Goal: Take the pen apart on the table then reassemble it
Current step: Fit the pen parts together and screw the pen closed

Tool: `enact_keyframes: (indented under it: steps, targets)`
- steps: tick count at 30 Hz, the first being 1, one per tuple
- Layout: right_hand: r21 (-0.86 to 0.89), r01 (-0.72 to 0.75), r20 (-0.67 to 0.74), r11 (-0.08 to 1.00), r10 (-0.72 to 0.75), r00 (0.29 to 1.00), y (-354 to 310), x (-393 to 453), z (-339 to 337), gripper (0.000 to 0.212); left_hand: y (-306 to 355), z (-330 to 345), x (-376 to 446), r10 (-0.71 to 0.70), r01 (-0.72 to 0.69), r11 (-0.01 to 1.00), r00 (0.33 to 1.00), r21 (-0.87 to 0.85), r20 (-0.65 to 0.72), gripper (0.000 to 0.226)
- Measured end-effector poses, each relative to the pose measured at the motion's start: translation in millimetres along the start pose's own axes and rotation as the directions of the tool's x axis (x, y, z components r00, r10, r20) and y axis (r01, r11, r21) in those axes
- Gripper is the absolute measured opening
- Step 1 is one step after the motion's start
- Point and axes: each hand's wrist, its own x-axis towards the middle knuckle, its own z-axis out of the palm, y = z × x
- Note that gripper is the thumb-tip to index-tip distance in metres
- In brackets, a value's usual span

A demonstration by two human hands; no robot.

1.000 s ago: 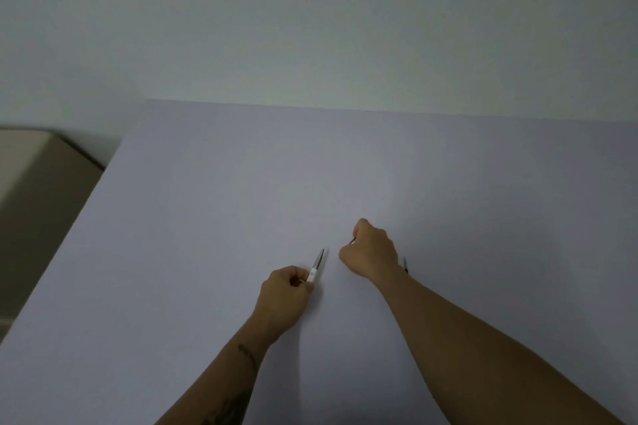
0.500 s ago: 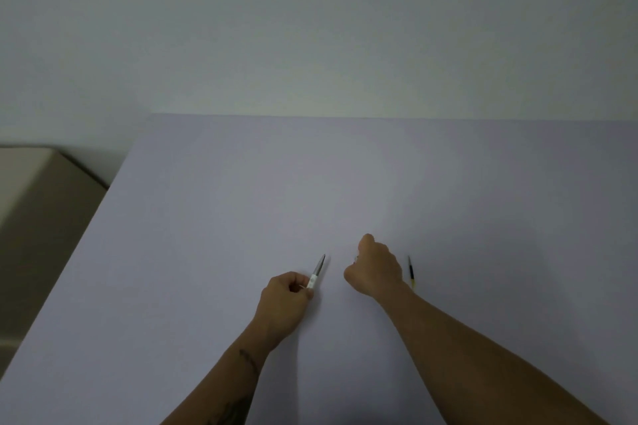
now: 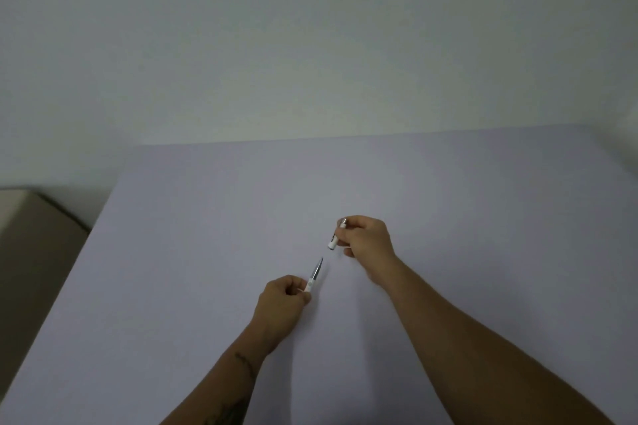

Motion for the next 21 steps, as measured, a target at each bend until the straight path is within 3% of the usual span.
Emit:
enact_keyframes:
  steps: [8, 12, 21]
  targets:
    - [-0.022, -0.07, 0.095, 0.997, 0.072, 0.993, 12.2, -21.7, 12.9, 0.013, 8.8, -6.1, -10.4, 0.074, -0.073, 0.997, 0.997, -0.017, 0.028, 0.01]
    - [0.008, -0.075, 0.076, 0.997, 0.074, 0.994, 15.5, -27.1, 14.6, 0.012, 11.3, -6.7, -15.9, 0.105, -0.104, 0.994, 0.994, -0.034, 0.041, 0.009]
    - [-0.033, -0.054, 0.094, 0.998, 0.057, 0.994, 10.3, -32.0, 19.5, 0.008, 20.9, -15.1, -21.8, 0.126, -0.128, 0.989, 0.991, -0.073, -0.037, 0.009]
